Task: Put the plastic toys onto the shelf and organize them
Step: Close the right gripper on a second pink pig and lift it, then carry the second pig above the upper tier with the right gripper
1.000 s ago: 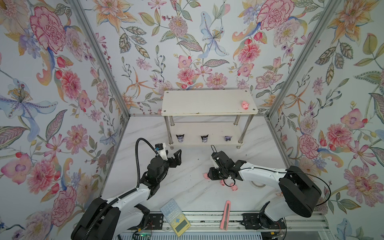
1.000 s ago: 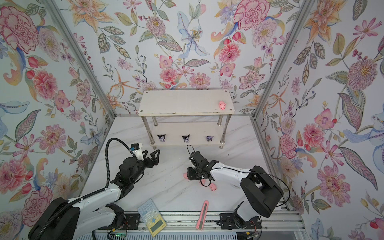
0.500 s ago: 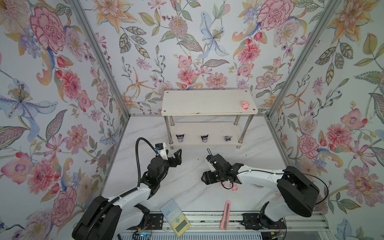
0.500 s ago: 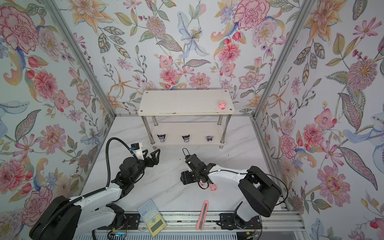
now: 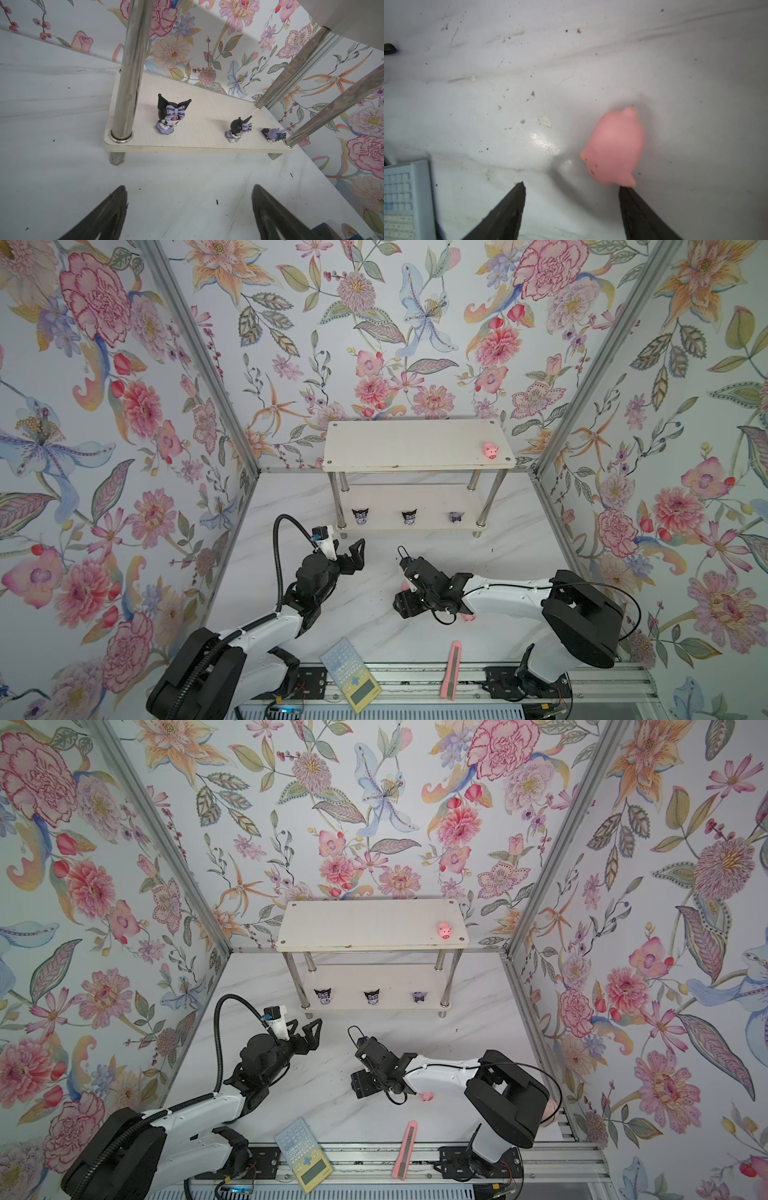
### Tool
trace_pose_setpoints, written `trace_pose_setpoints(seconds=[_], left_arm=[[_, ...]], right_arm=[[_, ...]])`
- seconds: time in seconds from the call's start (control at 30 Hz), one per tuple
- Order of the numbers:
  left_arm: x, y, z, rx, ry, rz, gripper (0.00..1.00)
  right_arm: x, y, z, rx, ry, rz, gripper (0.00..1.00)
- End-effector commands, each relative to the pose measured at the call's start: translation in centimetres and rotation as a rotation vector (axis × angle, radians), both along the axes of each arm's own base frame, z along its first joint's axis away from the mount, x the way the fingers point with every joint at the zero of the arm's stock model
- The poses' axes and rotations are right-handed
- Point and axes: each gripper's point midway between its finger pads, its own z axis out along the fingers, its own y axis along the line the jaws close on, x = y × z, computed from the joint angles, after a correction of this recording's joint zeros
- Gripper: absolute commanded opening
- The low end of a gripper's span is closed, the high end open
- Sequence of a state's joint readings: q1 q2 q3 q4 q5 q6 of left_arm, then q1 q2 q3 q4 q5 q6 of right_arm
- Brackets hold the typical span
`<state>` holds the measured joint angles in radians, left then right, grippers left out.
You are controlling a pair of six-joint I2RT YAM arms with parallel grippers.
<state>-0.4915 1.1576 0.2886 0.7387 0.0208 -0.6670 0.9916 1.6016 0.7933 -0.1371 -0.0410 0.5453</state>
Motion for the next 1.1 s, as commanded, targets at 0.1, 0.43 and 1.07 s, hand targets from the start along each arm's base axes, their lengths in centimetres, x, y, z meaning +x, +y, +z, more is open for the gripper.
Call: trace_pose_setpoints(seconds=[0.1, 0.43, 1.07], left_arm=[[0.1, -0.6, 0.9, -0.016, -0.029, -0.021, 0.94], [-0.1, 0.0, 1.6, -0.001, -0.049, -0.004, 0.95], [0.0, -0.1, 2.2, -0.008, -0.058, -0.009, 0.95]], right_arm=[[2.6, -0.8, -0.8, -0.106, -0.071, -0.117, 0.71], [3.9, 0.3, -1.3, -0.177, -0.148, -0.103, 0.33], [9.8, -8.0, 24.6, -0.193, -0.574, -0.179, 0.18]])
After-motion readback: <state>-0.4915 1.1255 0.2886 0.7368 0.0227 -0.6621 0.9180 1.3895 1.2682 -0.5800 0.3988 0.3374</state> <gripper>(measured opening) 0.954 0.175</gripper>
